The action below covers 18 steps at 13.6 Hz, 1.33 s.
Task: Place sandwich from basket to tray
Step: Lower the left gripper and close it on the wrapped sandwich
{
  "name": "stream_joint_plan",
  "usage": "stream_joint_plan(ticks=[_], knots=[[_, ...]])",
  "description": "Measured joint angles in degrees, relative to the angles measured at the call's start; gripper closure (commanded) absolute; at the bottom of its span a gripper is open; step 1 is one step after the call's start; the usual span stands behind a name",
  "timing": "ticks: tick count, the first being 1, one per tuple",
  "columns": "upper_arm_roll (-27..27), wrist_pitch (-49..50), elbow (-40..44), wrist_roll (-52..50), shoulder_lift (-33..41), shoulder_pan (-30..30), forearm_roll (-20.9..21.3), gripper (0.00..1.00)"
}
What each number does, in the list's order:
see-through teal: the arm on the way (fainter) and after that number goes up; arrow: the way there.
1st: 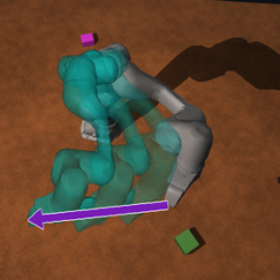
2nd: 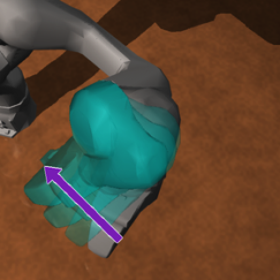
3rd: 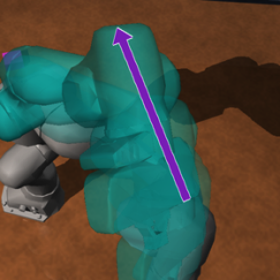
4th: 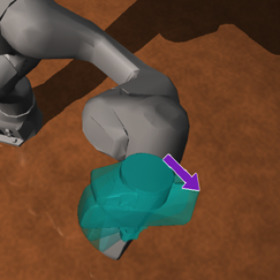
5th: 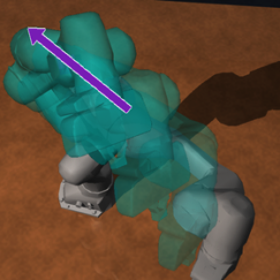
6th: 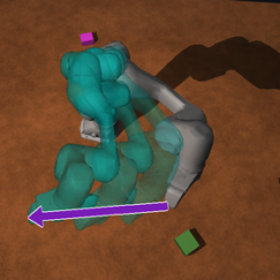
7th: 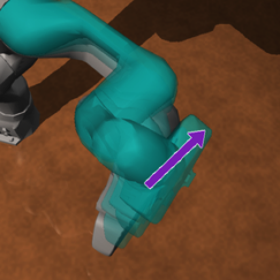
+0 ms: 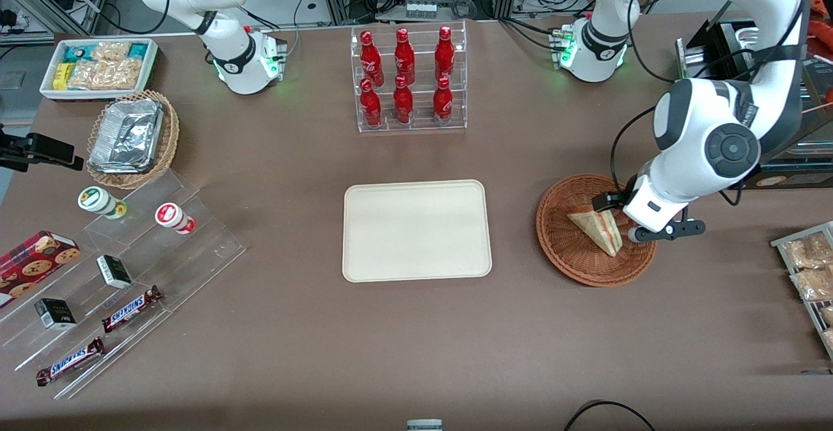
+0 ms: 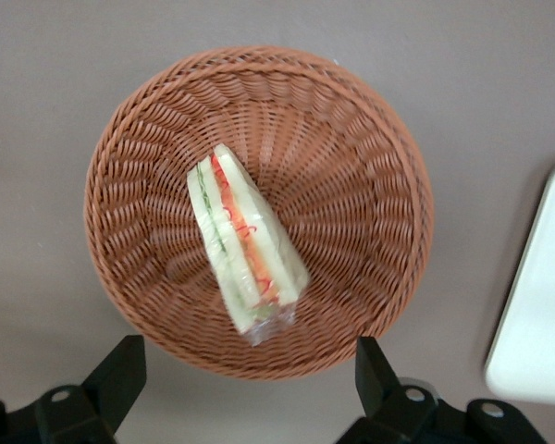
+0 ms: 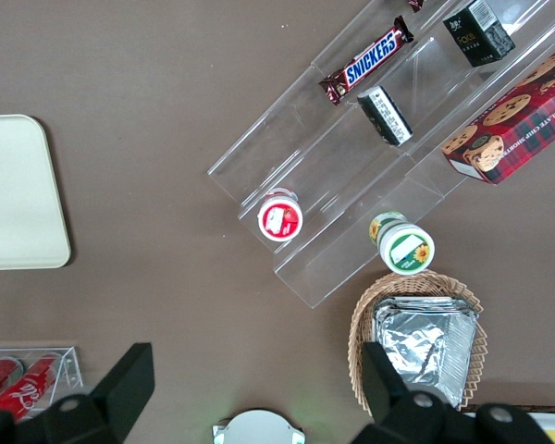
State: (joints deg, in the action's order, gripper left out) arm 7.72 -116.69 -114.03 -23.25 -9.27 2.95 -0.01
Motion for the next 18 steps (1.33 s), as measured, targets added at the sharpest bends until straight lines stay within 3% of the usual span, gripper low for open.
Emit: stream_joint_plan(ticks=[4, 7, 12, 18], knots=[[0.0, -13.3, -9.0, -17.4, 3.5, 0.0, 0.0, 0.00], [0.0, -17.0, -13.1, -28.9, 5.2, 0.0, 0.0, 0.00], [0.0, -18.4, -14.8, -31.6, 4.5, 0.0, 0.0, 0.00], [0.1, -22.4, -15.4, -31.9, -1.6, 0.0, 0.0, 0.00]])
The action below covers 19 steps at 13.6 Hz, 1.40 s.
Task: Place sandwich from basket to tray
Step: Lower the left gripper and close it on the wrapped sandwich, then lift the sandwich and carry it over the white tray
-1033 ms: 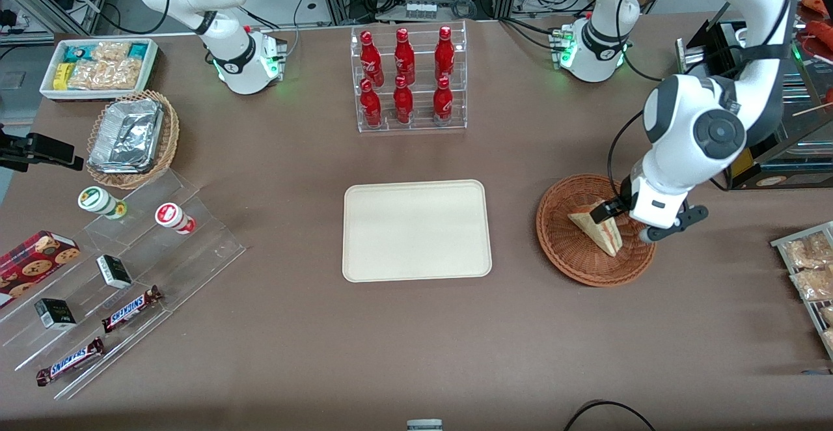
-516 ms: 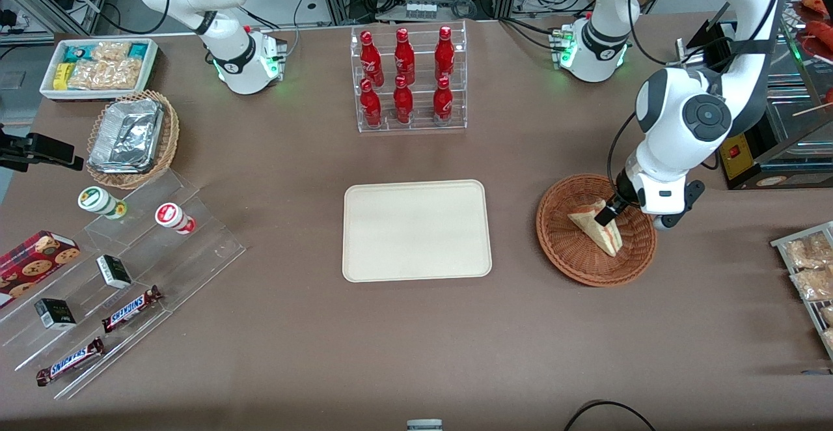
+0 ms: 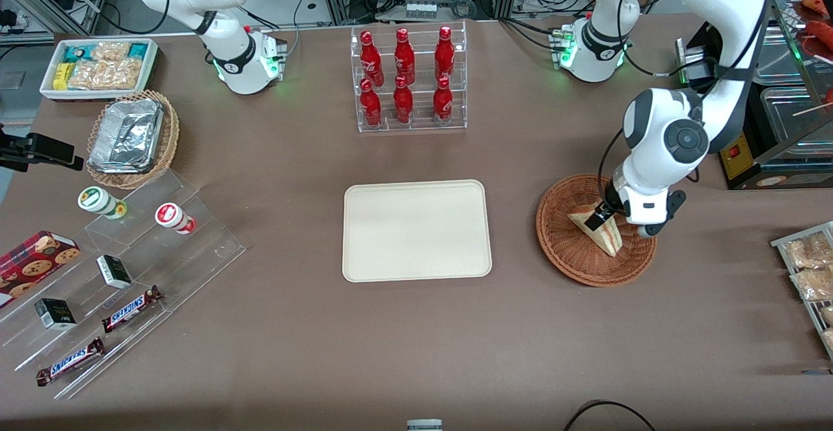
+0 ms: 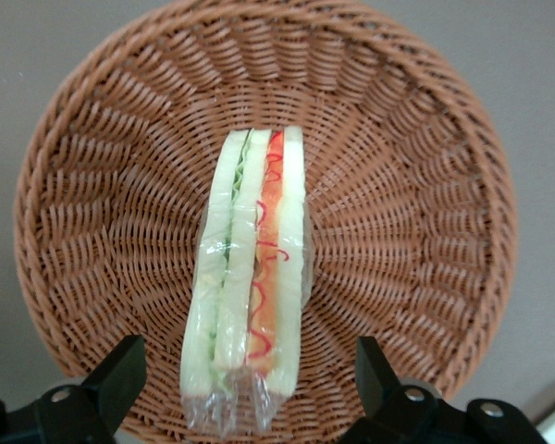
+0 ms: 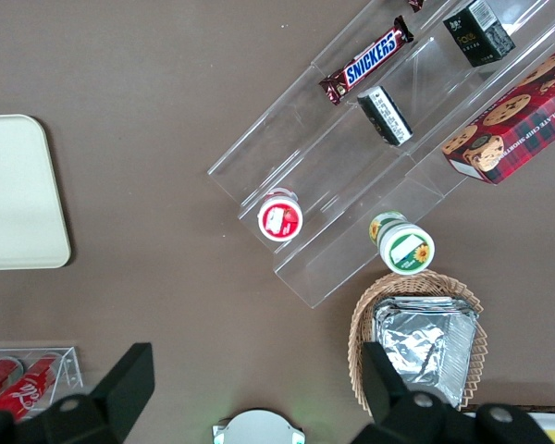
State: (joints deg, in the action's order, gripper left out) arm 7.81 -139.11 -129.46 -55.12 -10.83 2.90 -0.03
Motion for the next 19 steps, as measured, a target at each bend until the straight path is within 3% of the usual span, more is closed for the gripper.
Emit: stream_joint_plan(ticks=[1, 2, 4, 5, 12, 15, 19], knots=[[0.0, -0.8, 0.0, 0.0, -1.1, 0.0, 0.0, 0.00], [0.0, -1.3, 0.0, 0.0, -2.0, 0.0, 0.0, 0.12], [0.0, -1.8, 0.0, -0.3, -3.3, 0.0, 0.0, 0.95], [0.0, -1.9, 0.0, -0.7, -3.6, -0.1, 0.0, 1.00], [0.0, -0.4, 0.6, -1.4, -2.8, -0.1, 0.0, 1.00], [1.2, 8.1, 4.6, -0.8, -0.1, -0.1, 0.1, 1.00], [7.1, 20.6, 13.8, 2.4, 0.3, 0.2, 0.1, 1.00]])
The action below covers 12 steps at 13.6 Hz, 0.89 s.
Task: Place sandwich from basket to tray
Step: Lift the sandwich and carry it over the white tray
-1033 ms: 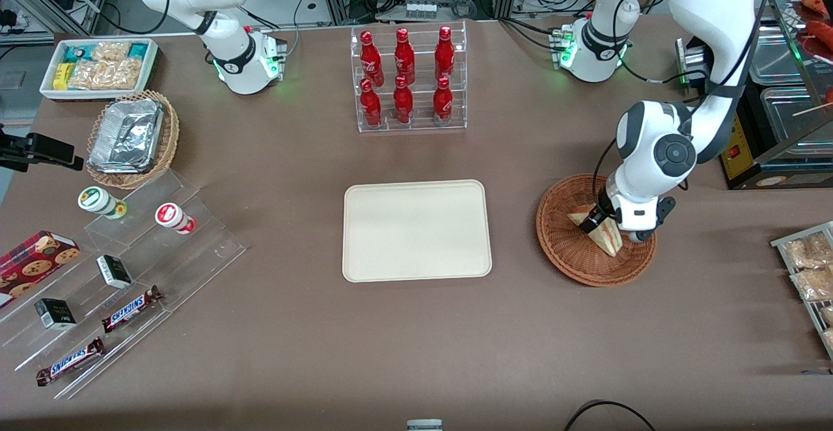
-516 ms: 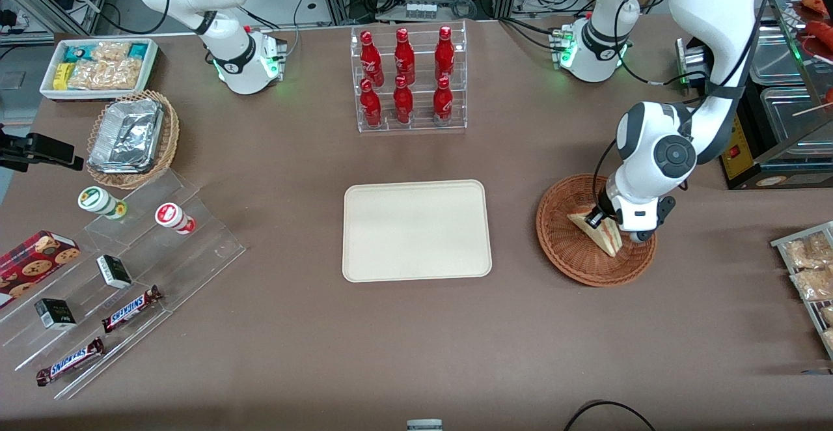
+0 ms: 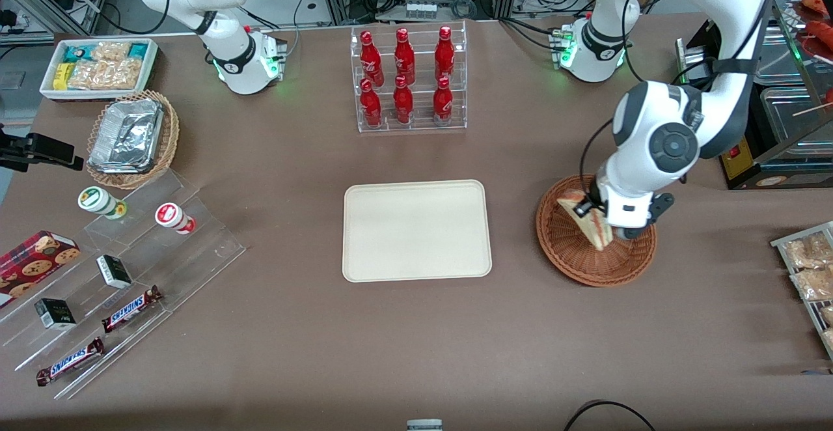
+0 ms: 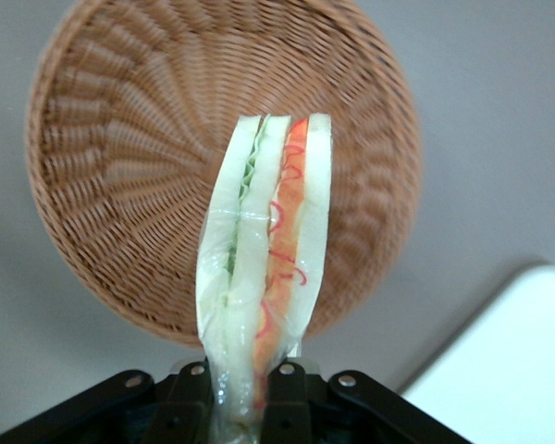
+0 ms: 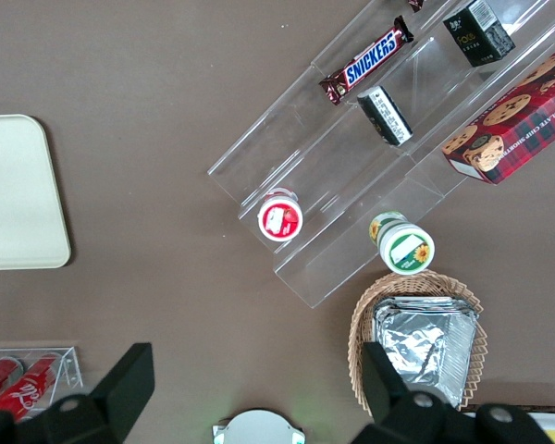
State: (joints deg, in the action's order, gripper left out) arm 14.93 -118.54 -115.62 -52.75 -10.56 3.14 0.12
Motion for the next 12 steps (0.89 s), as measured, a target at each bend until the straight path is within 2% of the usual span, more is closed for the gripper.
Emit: stream_joint_plan(ticks=[3, 5, 12], knots=[[5.3, 0.8, 3.5, 4.0, -3.3, 0.3, 0.3, 1.00], [8.1, 0.7, 7.0, 4.3, -7.6, 2.7, 1.8, 1.00], [8.8, 0.5, 23.0, -2.0, -21.6, 16.5, 4.9, 1.00]])
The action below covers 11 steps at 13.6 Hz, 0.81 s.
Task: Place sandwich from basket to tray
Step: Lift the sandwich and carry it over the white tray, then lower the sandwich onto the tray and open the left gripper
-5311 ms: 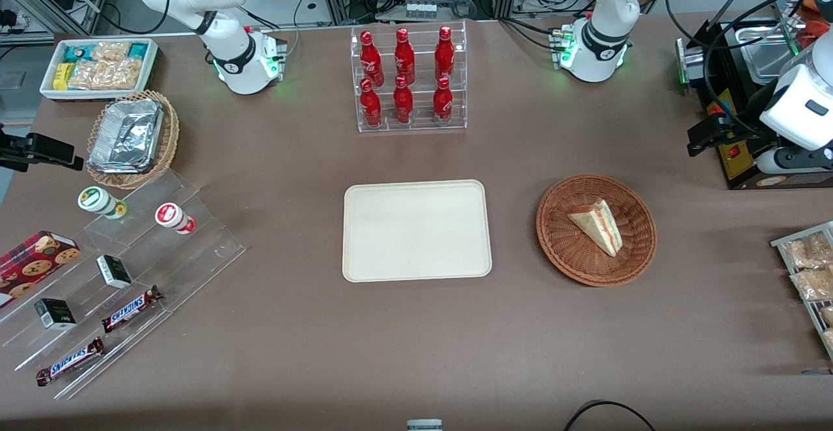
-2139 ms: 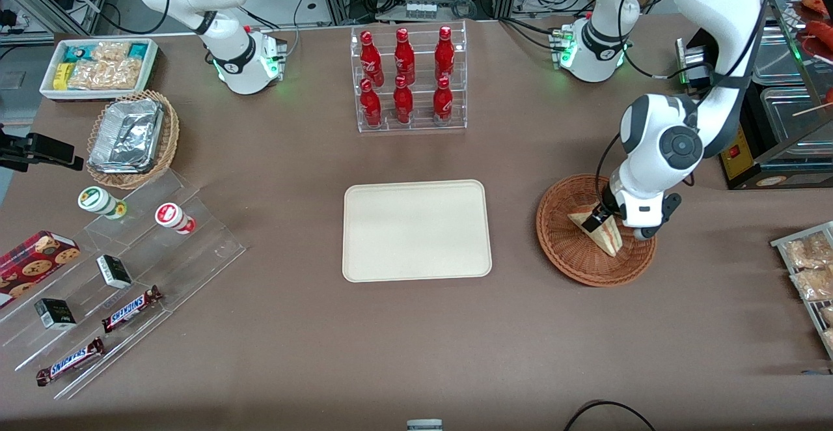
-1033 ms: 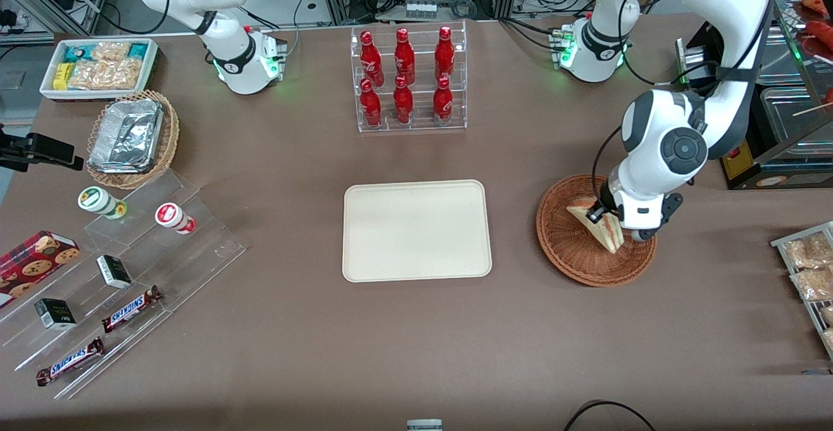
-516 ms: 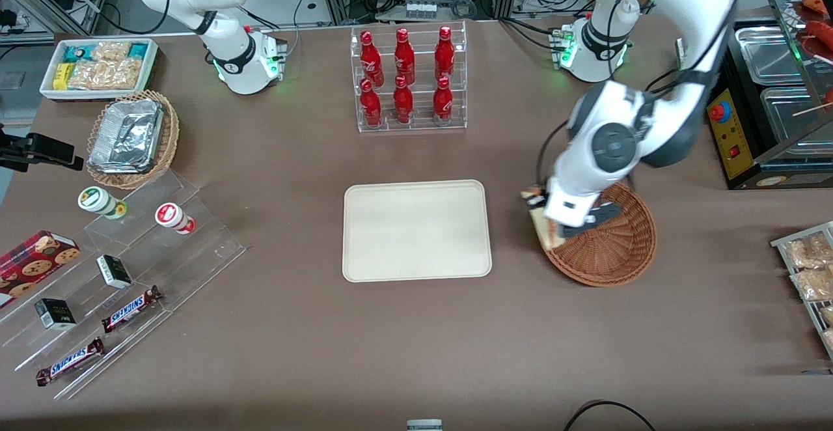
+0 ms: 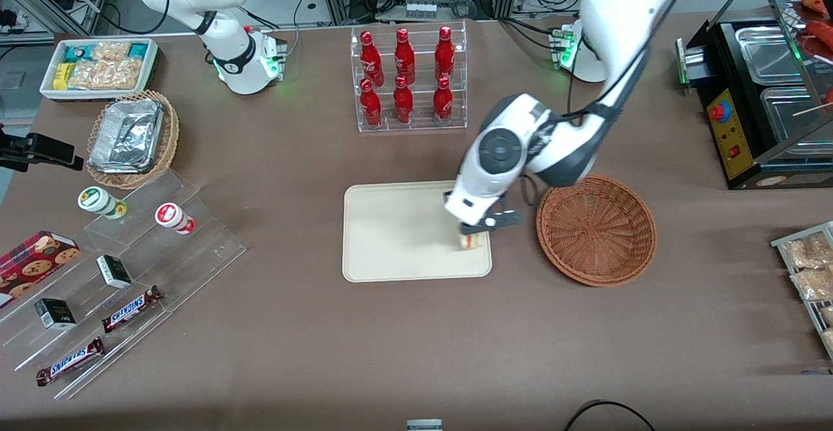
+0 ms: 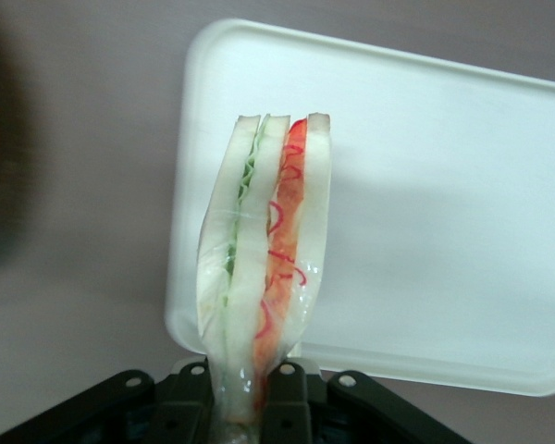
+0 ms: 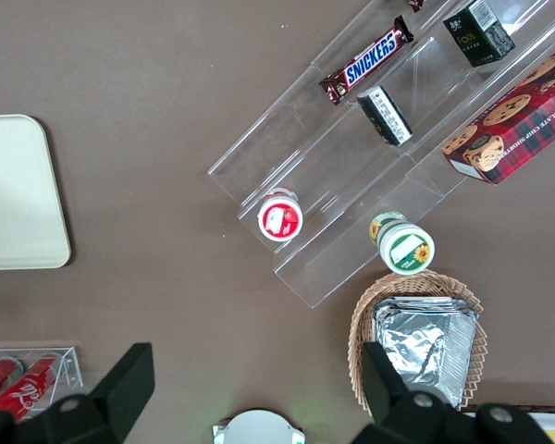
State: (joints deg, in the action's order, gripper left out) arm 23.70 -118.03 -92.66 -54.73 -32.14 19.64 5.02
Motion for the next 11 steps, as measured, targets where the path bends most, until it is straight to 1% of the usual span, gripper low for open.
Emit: stream_joint_plan(ticks=[3, 5, 7, 11], knots=[[0.0, 0.0, 6.8, -8.0, -5.9, 6.1, 3.0, 1.00], [-0.1, 0.0, 11.2, -11.9, -10.1, 8.8, 5.6, 1.00], [-0.1, 0.0, 14.4, -13.1, -13.2, 9.6, 6.8, 1.00], [-0.4, 0.0, 16.6, -13.1, -15.2, 9.5, 6.9, 1.00]])
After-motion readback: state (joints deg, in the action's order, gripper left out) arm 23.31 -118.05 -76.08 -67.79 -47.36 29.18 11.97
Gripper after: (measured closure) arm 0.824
